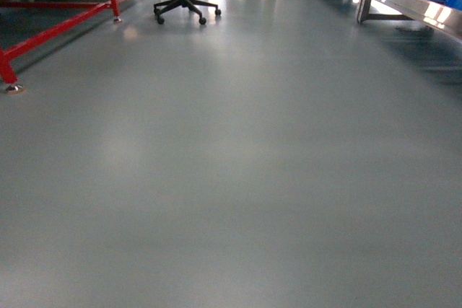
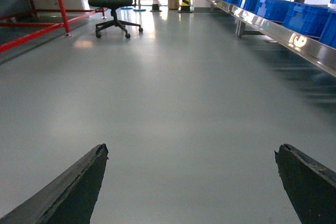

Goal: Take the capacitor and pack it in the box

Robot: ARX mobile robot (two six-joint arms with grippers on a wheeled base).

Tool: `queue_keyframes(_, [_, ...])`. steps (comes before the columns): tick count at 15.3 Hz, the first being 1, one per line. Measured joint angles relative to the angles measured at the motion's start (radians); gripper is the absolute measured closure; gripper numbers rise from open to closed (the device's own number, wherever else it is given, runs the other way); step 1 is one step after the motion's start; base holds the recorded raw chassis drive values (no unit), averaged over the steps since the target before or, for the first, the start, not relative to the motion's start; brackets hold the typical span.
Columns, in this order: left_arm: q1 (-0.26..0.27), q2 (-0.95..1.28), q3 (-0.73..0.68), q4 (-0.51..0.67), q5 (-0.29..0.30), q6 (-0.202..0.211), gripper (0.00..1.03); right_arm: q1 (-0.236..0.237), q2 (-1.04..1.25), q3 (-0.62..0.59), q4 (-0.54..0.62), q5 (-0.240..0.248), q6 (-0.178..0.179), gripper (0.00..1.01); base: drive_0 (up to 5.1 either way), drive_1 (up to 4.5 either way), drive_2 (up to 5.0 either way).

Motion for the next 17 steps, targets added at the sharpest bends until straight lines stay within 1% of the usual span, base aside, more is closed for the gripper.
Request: queue_keyframes(17, [0.0, 0.0, 0.0, 0.0, 0.002, 0.0, 0.6, 0.0, 0.0, 0.0, -0.003, 0.0, 0.0, 0.03, -5.0, 2.47, 2.5])
